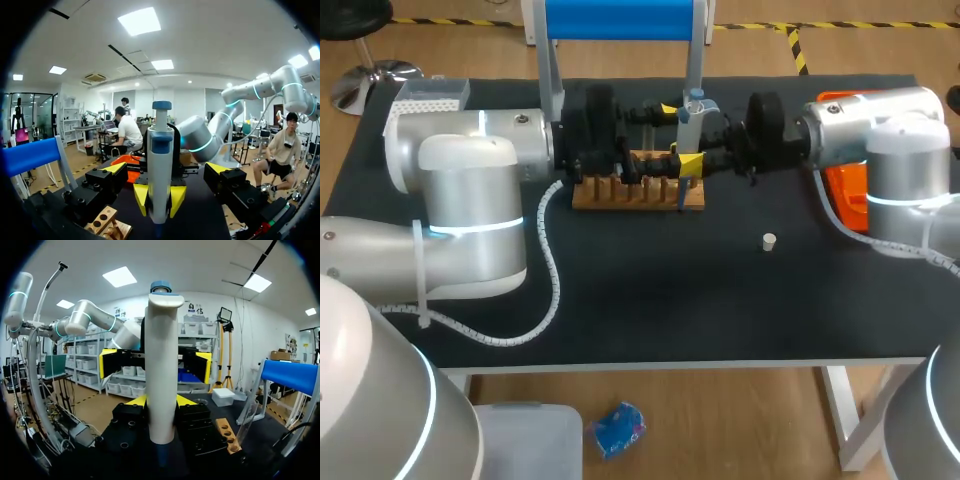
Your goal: Invert the test tube, pick up the pipette, mount the tip to pipette, aspirate from beaker and dispense into the tube, eject the tip, return the pipette, and cap with the stopper.
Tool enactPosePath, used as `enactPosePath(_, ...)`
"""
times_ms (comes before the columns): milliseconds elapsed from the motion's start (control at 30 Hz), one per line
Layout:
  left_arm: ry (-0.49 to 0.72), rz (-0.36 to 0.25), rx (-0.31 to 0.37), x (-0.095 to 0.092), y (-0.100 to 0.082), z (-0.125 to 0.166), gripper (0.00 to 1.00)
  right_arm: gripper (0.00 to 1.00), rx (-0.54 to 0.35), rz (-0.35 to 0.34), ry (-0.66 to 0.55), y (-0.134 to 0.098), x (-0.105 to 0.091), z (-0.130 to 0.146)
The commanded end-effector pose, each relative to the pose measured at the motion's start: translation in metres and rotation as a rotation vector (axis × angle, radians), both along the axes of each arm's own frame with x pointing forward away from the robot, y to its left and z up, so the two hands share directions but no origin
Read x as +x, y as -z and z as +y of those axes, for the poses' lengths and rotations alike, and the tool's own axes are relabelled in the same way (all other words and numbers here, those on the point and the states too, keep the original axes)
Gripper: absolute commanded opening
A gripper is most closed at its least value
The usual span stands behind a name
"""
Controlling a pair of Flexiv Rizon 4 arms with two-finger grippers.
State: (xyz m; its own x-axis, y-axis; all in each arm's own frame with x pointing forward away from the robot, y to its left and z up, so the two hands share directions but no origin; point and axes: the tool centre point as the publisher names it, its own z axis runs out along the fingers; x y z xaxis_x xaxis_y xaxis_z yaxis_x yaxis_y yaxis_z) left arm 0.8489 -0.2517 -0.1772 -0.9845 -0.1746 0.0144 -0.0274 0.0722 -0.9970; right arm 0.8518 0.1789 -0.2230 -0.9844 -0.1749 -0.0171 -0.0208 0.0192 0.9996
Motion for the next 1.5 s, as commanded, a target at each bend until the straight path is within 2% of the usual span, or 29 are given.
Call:
enactPosePath(33,-0.002,0.000,0.000,0.000,0.000,-0.001,1.00,0.00,0.002,-0.002,0.004,0.000,-0.001,0.001)
enactPosePath(167,-0.002,0.000,0.000,0.000,0.000,-0.001,1.00,0.00,0.005,0.000,0.012,0.000,-0.001,0.001)
enactPosePath(200,-0.002,0.000,0.000,0.000,0.000,-0.001,0.97,0.00,0.007,0.000,0.014,0.000,-0.001,0.001)
enactPosePath(267,-0.002,0.000,0.000,0.000,0.000,-0.001,0.78,0.00,0.008,0.000,0.015,0.000,-0.002,0.001)
enactPosePath(300,-0.002,0.000,0.000,0.000,0.000,-0.001,0.54,0.00,0.009,0.001,0.016,0.000,-0.002,0.001)
enactPosePath(367,-0.002,0.000,0.000,0.000,0.000,-0.001,0.25,0.00,0.013,0.000,0.018,0.000,-0.002,0.001)
enactPosePath(400,-0.002,0.000,0.000,0.000,0.000,-0.001,0.16,0.00,0.015,0.001,0.019,0.000,-0.002,0.002)
enactPosePath(433,-0.002,0.000,0.000,0.000,0.000,-0.001,0.00,0.00,0.016,0.000,0.019,0.000,-0.002,0.002)
enactPosePath(967,-0.002,0.000,0.000,0.000,0.000,-0.001,0.00,0.00,0.019,-0.010,0.023,-0.003,-0.001,0.000)
enactPosePath(1000,-0.002,0.000,0.000,0.000,0.000,-0.001,0.00,0.12,0.019,-0.010,0.026,-0.003,-0.001,0.000)
enactPosePath(1033,-0.002,0.000,0.000,0.000,0.000,-0.001,0.00,0.50,0.014,-0.011,0.033,-0.004,-0.001,-0.001)
enactPosePath(1067,-0.002,0.000,0.000,0.000,0.000,-0.001,0.00,1.00,0.012,-0.011,0.038,-0.004,-0.001,-0.002)
enactPosePath(1300,-0.002,0.000,0.000,0.000,0.000,-0.001,0.00,1.00,0.008,-0.015,0.050,-0.006,-0.002,-0.010)
enactPosePath(1500,-0.002,0.000,0.000,0.000,0.000,-0.001,0.00,1.00,-0.040,-0.034,0.087,-0.005,-0.008,-0.043)
